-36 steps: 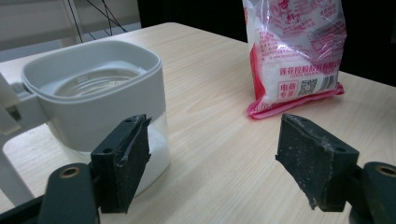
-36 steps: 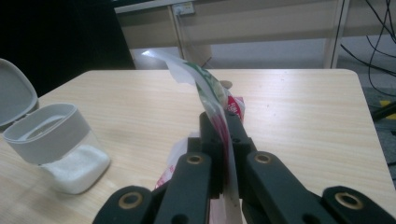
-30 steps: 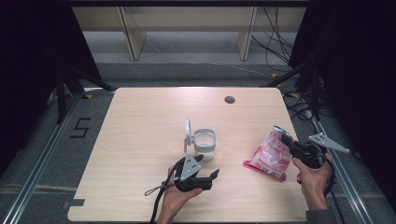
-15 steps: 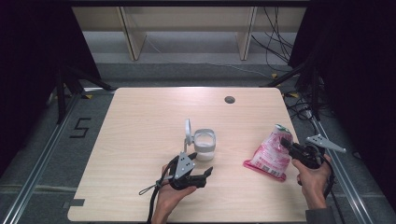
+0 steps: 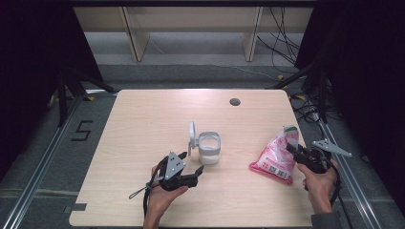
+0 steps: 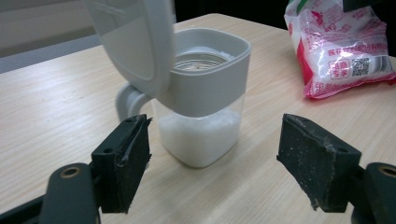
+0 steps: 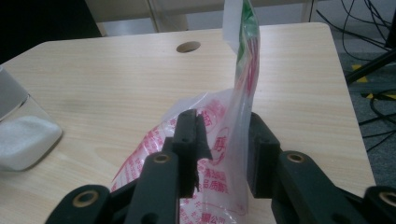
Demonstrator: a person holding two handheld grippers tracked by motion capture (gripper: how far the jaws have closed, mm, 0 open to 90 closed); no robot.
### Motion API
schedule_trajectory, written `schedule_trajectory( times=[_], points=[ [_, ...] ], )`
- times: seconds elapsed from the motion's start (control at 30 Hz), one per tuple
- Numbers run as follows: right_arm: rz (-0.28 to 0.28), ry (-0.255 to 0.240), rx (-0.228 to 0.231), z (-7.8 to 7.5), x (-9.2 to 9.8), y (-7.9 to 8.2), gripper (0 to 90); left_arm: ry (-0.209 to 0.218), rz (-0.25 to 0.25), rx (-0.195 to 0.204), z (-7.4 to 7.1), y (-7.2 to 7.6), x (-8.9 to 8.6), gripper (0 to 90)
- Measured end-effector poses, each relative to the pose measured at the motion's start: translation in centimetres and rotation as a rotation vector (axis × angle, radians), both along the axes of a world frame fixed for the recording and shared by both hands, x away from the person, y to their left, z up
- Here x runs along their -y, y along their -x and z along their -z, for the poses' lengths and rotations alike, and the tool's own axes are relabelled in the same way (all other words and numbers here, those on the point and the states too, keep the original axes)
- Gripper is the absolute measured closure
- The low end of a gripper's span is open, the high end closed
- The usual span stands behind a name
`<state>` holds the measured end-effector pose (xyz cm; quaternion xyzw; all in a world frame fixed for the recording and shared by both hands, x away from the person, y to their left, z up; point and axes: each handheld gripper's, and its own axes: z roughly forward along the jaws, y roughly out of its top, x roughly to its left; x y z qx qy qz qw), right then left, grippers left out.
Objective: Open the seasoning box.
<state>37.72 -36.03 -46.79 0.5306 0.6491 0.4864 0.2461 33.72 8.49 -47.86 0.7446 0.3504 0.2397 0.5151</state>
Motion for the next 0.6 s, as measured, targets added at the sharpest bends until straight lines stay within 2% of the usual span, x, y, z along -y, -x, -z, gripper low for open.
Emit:
schedule_trajectory(
  times=[0.13, 0.17, 0.23, 0.27, 0.33, 0.37, 0.4, 0.43, 0.47, 0.5, 0.57, 0.6],
  points=[
    [0.01, 0.01, -0.004, 0.0, 0.0, 0.0, 67.1, -0.005, -0.006, 0.001, 0.0, -0.1, -0.4, 24.5],
    [0.012, 0.024, 0.0, 0.0, 0.0, 0.0, 66.3, -0.02, 0.003, 0.005, -0.1, -0.2, -0.6, 24.5],
    [0.02, 0.029, -0.006, -0.1, 0.0, 0.2, 66.1, -0.005, -0.015, -0.006, 0.0, -0.3, -0.6, 24.5],
    [0.024, 0.025, -0.006, -0.2, -0.1, 0.3, 65.4, -0.019, -0.009, -0.004, 0.0, -0.3, -0.8, 24.5],
    [0.036, 0.054, -0.003, -0.3, 0.0, 0.4, 63.5, -0.014, -0.014, 0.001, 0.0, -0.4, -0.9, 24.5],
    [0.041, 0.031, 0.001, -0.3, -0.2, 0.5, 62.0, -0.021, -0.015, -0.002, -0.1, -0.4, -1.0, 24.5],
    [0.054, 0.05, -0.013, -0.4, -0.2, 0.6, 60.4, -0.008, -0.013, -0.003, -0.1, -0.4, -1.1, 24.4],
    [0.047, 0.046, -0.003, -0.4, -0.1, 0.6, 59.6, -0.021, -0.02, -0.003, -0.2, -0.4, -1.2, 24.5],
    [0.068, 0.046, -0.026, -0.4, -0.2, 0.9, 58.9, -0.015, -0.025, -0.006, -0.1, -0.4, -1.2, 24.4],
    [0.049, 0.058, -0.012, -0.4, -0.1, 0.9, 58.3, -0.021, -0.023, 0.001, -0.1, -0.4, -1.3, 24.4],
    [0.082, 0.078, -0.022, -0.4, -0.4, 1.2, 54.6, -0.01, -0.032, -0.01, -0.1, -0.4, -1.4, 24.4],
    [0.099, 0.047, -0.031, -0.5, -0.7, 1.5, 53.2, -0.023, -0.027, 0.0, -0.2, -0.5, -1.6, 24.4]
  ],
)
